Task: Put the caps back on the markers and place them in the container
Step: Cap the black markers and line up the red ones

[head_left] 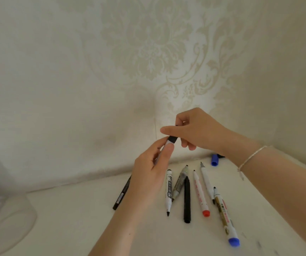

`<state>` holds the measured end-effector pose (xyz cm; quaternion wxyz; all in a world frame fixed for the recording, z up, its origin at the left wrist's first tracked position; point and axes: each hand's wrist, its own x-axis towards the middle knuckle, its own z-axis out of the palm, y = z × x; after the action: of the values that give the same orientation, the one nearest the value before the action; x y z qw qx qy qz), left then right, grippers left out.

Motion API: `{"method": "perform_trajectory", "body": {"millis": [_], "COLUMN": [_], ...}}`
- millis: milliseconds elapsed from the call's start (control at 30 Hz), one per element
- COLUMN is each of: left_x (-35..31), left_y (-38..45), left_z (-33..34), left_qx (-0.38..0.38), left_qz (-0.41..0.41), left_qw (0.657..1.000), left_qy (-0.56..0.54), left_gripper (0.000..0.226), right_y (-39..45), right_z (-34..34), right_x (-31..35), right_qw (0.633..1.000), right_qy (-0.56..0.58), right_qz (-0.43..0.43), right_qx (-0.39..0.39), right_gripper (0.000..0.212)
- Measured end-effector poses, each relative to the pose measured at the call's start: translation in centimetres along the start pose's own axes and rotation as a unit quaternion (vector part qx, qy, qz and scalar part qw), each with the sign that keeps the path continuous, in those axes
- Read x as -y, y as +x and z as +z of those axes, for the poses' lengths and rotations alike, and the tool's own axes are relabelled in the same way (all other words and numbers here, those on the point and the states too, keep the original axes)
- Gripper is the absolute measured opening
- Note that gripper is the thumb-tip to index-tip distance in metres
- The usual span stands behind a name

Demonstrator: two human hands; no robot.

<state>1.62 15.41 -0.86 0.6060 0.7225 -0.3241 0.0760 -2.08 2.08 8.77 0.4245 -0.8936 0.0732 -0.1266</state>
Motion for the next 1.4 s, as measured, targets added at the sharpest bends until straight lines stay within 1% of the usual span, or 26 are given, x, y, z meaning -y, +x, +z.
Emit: {"method": "perform_trajectory", "body": {"millis": [67, 133, 200, 233, 300, 367, 400, 467, 567, 633, 667, 700, 767, 800, 867, 933, 1000, 1100, 1233, 1400], "left_x": [0.3, 0.7, 1.2, 1.6, 2.5, 3.1, 3.3, 3.5, 3.4, 3.2, 2.8, 2.4, 1.8, 1.4, 0.9, 0.5, 0.4, 0.5, 0.6, 0.7], "left_y": [-0.4, -0.8, -1.2, -1.4, -1.6, -1.6, -1.5, -1.2, -0.7, -0.2, -0.1, 0.1, 0.5, 0.7, 1.2, 1.6, 2.0, 2.3, 2.3, 2.3], "left_z": [0.4, 0.5, 0.4, 0.2, -0.1, -0.1, 0.0, 0.5, 1.0, 1.1, 0.9, 0.7, 0.1, -0.2, -0.7, -1.0, -1.0, -0.8, -0.4, -0.3], "left_qx": [0.023, 0.063, 0.099, 0.108, 0.113, 0.113, 0.115, 0.126, 0.144, 0.148, 0.139, 0.120, 0.060, 0.033, -0.021, -0.085, -0.147, -0.189, -0.202, -0.202], "left_qz": [-0.021, -0.035, -0.055, -0.074, -0.124, -0.198, -0.228, -0.260, -0.271, -0.259, -0.256, -0.255, -0.260, -0.269, -0.278, -0.269, -0.251, -0.227, -0.217, -0.217], "left_qw": [0.999, 0.997, 0.992, 0.988, 0.972, 0.945, 0.935, 0.924, 0.915, 0.921, 0.927, 0.936, 0.960, 0.963, 0.952, 0.941, 0.933, 0.927, 0.927, 0.924], "left_qy": [0.007, 0.024, 0.051, 0.076, 0.165, 0.236, 0.245, 0.251, 0.262, 0.250, 0.238, 0.211, 0.088, 0.004, -0.128, -0.187, -0.211, -0.232, -0.230, -0.240], "left_gripper": [0.024, 0.019, 0.018, 0.021, 0.029, 0.028, 0.028, 0.031, 0.031, 0.023, 0.019, 0.019, 0.017, 0.016, 0.017, 0.016, 0.016, 0.018, 0.017, 0.015], "right_y": [-0.3, -0.6, -0.7, -0.6, -0.6, -0.5, -0.5, -0.4, -0.3, -0.2, -0.2, -0.2, -0.3, -0.3, -0.3, -0.2, -0.1, -0.1, 0.0, 0.0], "right_z": [0.0, 0.2, 0.4, 0.4, 0.4, 0.3, 0.3, 0.4, 0.5, 0.5, 0.5, 0.4, 0.1, -0.1, -0.4, -0.5, -0.4, 0.2, 0.7, 1.3], "right_x": [-0.9, -1.9, -3.0, -3.5, -4.2, -4.6, -4.8, -4.9, -5.1, -5.3, -5.4, -5.5, -5.7, -5.8, -6.0, -6.1, -6.1, -6.1, -5.7, -5.4], "right_qw": [1.000, 0.999, 0.997, 0.994, 0.987, 0.981, 0.979, 0.977, 0.976, 0.973, 0.970, 0.967, 0.958, 0.954, 0.945, 0.940, 0.939, 0.940, 0.938, 0.938], "right_qy": [-0.013, 0.006, 0.051, 0.074, 0.106, 0.131, 0.140, 0.147, 0.155, 0.168, 0.181, 0.199, 0.246, 0.266, 0.299, 0.312, 0.309, 0.305, 0.309, 0.318], "right_qz": [0.021, 0.039, 0.060, 0.070, 0.089, 0.102, 0.106, 0.110, 0.116, 0.123, 0.128, 0.132, 0.136, 0.136, 0.134, 0.133, 0.133, 0.128, 0.116, 0.112], "right_qx": [0.007, 0.009, -0.017, -0.038, -0.080, -0.102, -0.106, -0.106, -0.104, -0.103, -0.100, -0.091, -0.056, -0.033, 0.010, 0.046, 0.068, 0.087, 0.103, 0.082], "right_gripper": [0.036, 0.031, 0.027, 0.027, 0.027, 0.026, 0.025, 0.022, 0.020, 0.017, 0.016, 0.014, 0.010, 0.009, 0.008, 0.009, 0.008, 0.007, 0.009, 0.010]}}
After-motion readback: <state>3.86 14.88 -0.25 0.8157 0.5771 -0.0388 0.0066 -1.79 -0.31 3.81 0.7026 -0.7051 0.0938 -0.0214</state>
